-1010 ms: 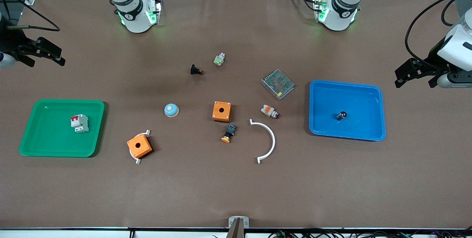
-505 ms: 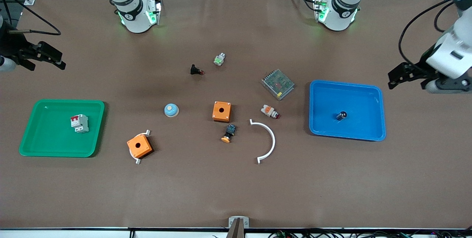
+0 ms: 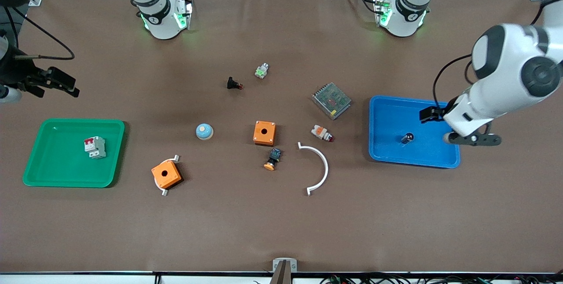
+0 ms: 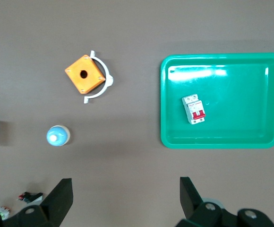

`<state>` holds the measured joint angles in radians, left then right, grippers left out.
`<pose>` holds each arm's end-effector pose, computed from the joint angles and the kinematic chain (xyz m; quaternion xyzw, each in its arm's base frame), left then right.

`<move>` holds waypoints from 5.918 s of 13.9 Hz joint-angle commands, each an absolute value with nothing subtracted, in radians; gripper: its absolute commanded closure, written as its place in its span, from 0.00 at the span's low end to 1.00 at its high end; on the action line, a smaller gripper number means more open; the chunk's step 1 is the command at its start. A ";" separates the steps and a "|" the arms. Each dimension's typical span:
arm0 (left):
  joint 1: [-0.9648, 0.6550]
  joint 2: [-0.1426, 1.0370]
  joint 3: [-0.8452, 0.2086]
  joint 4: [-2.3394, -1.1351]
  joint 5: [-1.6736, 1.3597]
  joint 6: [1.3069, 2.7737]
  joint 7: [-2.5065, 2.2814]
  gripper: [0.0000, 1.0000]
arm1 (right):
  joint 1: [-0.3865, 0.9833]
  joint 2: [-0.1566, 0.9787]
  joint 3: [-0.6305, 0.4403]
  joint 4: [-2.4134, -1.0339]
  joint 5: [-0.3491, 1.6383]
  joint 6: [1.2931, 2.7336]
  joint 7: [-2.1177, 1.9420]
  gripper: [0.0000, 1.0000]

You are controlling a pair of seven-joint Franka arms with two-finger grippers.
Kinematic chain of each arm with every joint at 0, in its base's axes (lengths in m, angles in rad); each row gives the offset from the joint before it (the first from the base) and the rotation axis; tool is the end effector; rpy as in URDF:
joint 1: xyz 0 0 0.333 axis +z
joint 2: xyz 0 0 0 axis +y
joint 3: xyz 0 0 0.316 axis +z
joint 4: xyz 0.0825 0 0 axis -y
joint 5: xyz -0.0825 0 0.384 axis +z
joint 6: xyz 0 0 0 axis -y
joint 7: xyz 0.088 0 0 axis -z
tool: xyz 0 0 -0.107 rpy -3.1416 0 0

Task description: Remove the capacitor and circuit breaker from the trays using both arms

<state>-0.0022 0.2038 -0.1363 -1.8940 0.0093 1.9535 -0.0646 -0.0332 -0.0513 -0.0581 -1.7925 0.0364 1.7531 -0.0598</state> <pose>0.5846 -0.0777 0.3864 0.9967 -0.0385 -0.0717 0.0024 0.5459 -0.0474 0.5631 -0.9996 0.0189 -0.0073 0.0189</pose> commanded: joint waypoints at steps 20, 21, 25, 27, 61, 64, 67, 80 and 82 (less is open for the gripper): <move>0.002 0.454 -0.144 -2.042 0.155 2.336 -0.072 0.81 | -0.235 0.551 -0.051 -1.781 -0.106 2.158 -0.511 0.14; 0.000 0.453 -0.146 -2.037 0.155 2.335 -0.074 0.89 | -0.235 0.558 -0.051 -1.781 -0.106 2.158 -0.512 0.17; -0.026 0.454 -0.170 -1.895 0.141 2.261 -0.093 0.99 | -0.233 0.578 -0.051 -1.779 -0.109 2.164 -0.529 0.59; -0.073 0.475 -0.187 -1.814 0.140 2.241 -0.161 0.99 | -0.233 0.578 -0.051 -1.770 -0.109 2.160 -0.552 0.94; -0.500 0.844 -0.101 -1.267 0.015 2.363 -0.732 0.14 | 0.459 0.654 -0.044 -1.572 0.132 2.143 0.566 0.00; -0.437 0.715 -0.094 -1.307 0.021 2.211 -0.726 0.00 | 0.445 0.530 -0.052 -1.560 0.123 2.002 0.560 0.00; -0.355 0.583 -0.095 -1.368 0.023 2.134 -0.628 0.00 | 0.414 0.378 -0.081 -1.560 0.114 1.860 0.539 0.00; -0.198 -0.027 0.033 -1.784 0.023 1.921 -0.176 0.00 | -0.008 -0.089 -0.084 -1.739 0.054 1.634 -0.051 0.00; -0.198 -0.115 0.037 -1.844 0.023 1.895 -0.172 0.00 | -0.032 -0.118 -0.084 -1.758 0.054 1.635 -0.087 0.00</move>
